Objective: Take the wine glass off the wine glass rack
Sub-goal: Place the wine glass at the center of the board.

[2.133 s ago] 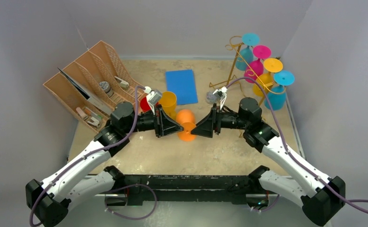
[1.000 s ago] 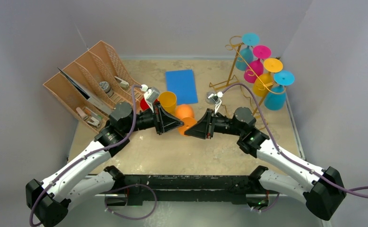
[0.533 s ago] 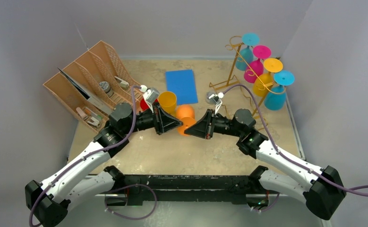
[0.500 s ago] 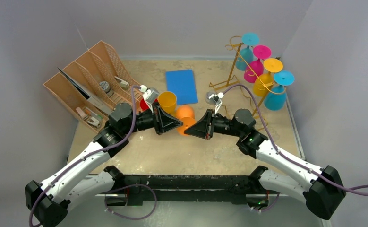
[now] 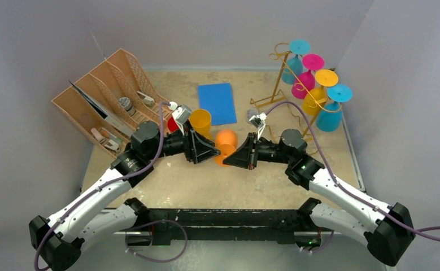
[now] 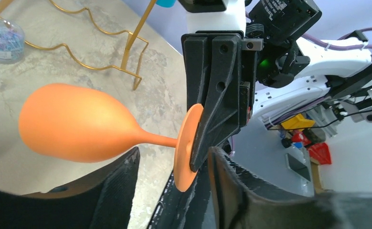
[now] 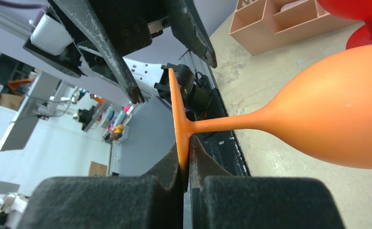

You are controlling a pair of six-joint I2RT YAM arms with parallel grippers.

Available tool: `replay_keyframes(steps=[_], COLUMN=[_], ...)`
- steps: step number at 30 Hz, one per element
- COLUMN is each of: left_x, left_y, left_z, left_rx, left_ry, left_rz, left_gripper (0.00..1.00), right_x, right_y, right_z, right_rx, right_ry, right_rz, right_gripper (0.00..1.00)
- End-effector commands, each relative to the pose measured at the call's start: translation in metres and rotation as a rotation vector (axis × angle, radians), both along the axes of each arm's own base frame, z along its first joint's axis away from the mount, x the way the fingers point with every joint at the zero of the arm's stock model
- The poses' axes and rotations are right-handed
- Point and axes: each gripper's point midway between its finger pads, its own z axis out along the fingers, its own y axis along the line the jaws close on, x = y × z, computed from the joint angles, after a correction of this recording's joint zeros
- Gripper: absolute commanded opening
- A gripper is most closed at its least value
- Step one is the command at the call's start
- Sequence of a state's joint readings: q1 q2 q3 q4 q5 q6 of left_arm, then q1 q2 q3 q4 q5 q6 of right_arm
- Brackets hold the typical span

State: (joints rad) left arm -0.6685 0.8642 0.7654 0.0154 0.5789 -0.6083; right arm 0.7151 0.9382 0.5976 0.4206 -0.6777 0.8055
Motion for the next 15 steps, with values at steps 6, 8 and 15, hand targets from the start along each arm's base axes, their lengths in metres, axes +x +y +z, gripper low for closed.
replay_keyframes(steps=[6,8,15], left_x=[-0.014,-0.018,-0.017], left_y=[0.014,0.018,0.038], left_z=[0.010,0.009,0.010], left_rx=[0.018,0.038,0.131], left_ry=[-0.013,-0.011,-0.017], left_rz=[0.012,0.014,0.100], left_gripper=[0.80,0.84,0.89], right_x=[-0.022,-0.027,-0.041], right_y=[-0.007,-0.009,-0.022], right_z=[0.017,0.016,0.012], right_rx=[0.011,0.009,-0.022], right_ry=[-0.203,-0.239,-0.422], right_rz=[0.124,0.152,0.203], right_gripper=[0.00,0.00,0.00])
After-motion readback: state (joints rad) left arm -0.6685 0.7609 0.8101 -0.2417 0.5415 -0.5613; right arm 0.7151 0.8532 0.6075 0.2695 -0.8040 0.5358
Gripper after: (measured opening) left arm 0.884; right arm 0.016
